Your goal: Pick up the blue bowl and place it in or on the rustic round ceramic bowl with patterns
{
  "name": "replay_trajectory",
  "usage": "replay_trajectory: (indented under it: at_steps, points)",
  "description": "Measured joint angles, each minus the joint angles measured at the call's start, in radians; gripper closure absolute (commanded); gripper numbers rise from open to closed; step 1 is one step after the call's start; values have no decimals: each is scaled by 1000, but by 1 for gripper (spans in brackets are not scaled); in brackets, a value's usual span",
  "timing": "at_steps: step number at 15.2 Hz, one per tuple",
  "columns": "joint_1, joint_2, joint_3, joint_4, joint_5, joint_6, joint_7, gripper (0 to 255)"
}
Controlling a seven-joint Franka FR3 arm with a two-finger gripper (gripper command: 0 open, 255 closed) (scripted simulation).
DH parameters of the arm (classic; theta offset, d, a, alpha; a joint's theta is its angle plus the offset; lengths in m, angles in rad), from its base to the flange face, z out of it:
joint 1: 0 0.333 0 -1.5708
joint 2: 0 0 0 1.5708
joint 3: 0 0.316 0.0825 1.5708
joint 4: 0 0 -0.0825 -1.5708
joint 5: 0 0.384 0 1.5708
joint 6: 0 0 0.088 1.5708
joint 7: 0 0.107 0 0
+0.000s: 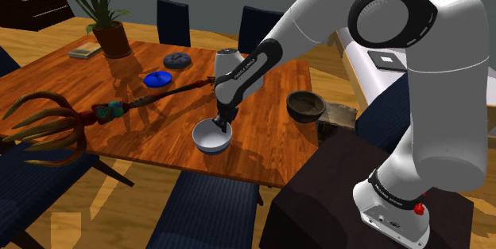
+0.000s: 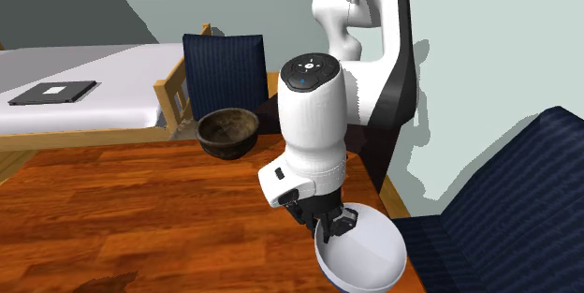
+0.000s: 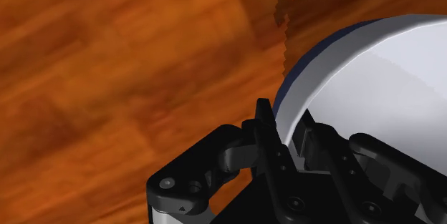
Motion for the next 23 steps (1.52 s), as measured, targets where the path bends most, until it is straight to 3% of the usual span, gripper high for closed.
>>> replay_trajectory:
  at_steps: [8, 23]
  points:
    - [0, -5, 0, 0, 0, -5, 1, 255]
    - [-3, -154, 1, -3, -1, -151, 15, 255]
